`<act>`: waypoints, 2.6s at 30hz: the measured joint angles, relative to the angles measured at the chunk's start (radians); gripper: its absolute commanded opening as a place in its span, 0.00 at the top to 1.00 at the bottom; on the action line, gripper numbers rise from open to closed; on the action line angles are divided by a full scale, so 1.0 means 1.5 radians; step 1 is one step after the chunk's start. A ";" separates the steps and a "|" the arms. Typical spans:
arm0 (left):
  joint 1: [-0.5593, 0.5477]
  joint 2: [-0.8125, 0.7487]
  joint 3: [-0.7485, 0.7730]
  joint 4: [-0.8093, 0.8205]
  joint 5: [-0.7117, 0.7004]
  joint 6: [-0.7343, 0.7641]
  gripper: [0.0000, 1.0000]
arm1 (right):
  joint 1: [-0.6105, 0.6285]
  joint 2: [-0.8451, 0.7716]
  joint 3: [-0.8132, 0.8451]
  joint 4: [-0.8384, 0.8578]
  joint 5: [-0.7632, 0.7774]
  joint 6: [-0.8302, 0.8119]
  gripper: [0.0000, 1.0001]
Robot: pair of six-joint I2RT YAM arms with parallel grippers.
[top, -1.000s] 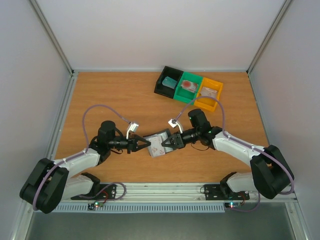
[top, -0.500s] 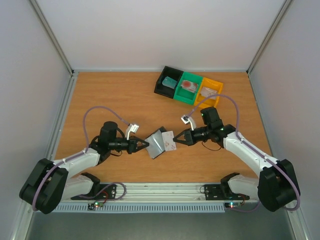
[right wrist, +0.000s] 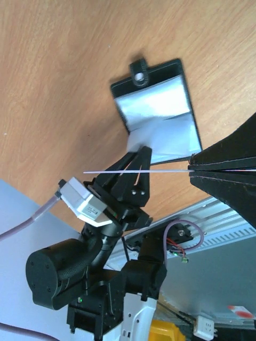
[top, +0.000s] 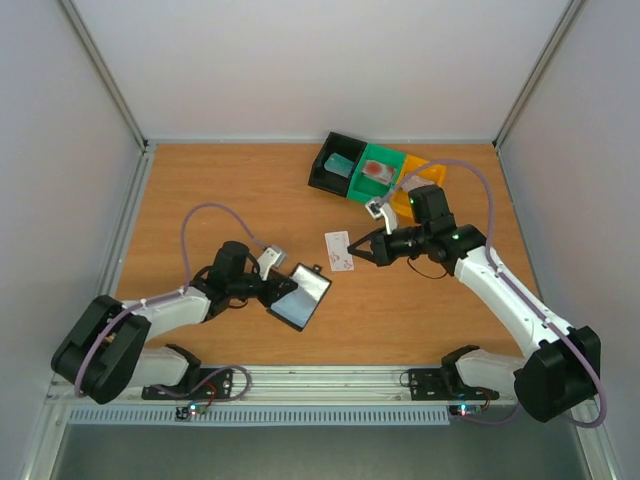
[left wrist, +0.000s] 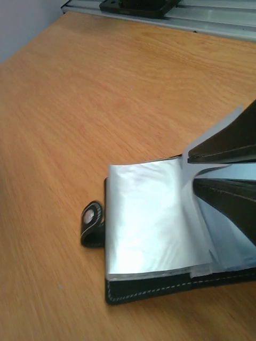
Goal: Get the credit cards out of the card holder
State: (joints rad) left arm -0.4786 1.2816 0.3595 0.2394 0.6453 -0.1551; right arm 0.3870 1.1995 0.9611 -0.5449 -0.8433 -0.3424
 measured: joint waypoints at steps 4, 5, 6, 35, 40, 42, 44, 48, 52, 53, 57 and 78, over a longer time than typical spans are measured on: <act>-0.033 0.020 0.025 0.008 -0.037 -0.014 0.65 | 0.000 -0.001 0.024 -0.028 -0.001 -0.009 0.99; -0.036 0.021 0.028 0.004 -0.053 -0.020 0.57 | 0.000 -0.003 0.029 -0.038 -0.001 -0.014 0.99; -0.037 0.020 0.029 -0.007 -0.076 -0.033 0.51 | 0.000 -0.004 0.037 -0.053 -0.001 -0.020 0.99; -0.071 -0.189 0.326 -0.662 0.266 0.529 0.63 | 0.369 0.127 0.325 -0.386 0.208 -0.321 0.99; -0.072 -0.191 0.314 -0.599 0.265 0.451 0.99 | 0.376 0.135 0.328 -0.393 0.224 -0.336 0.99; -0.072 -0.192 0.303 -0.575 0.269 0.442 1.00 | 0.376 0.135 0.330 -0.393 0.228 -0.341 0.99; -0.072 -0.192 0.293 -0.550 0.270 0.434 1.00 | 0.376 0.135 0.331 -0.396 0.235 -0.345 0.91; -0.072 -0.195 0.274 -0.481 0.243 0.364 1.00 | 0.376 0.120 0.326 -0.379 0.305 -0.350 0.59; -0.040 -0.197 0.257 -0.348 0.128 0.134 1.00 | 0.376 0.007 0.240 -0.271 0.461 -0.378 0.48; -0.028 -0.197 0.255 -0.319 0.102 0.073 1.00 | 0.376 -0.024 0.217 -0.244 0.489 -0.389 0.46; 0.005 -0.213 0.252 -0.224 -0.043 -0.193 1.00 | 0.379 -0.127 0.123 -0.053 0.592 -0.487 0.40; 0.096 -0.302 0.245 -0.132 -0.207 -0.660 1.00 | 0.397 0.246 -0.018 0.866 0.666 -1.010 0.36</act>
State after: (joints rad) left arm -0.3347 0.8288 0.7269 0.0418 0.3347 -1.1450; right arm 0.9821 1.5692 0.9340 0.7536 0.1562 -1.8572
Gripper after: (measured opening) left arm 0.009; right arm 0.698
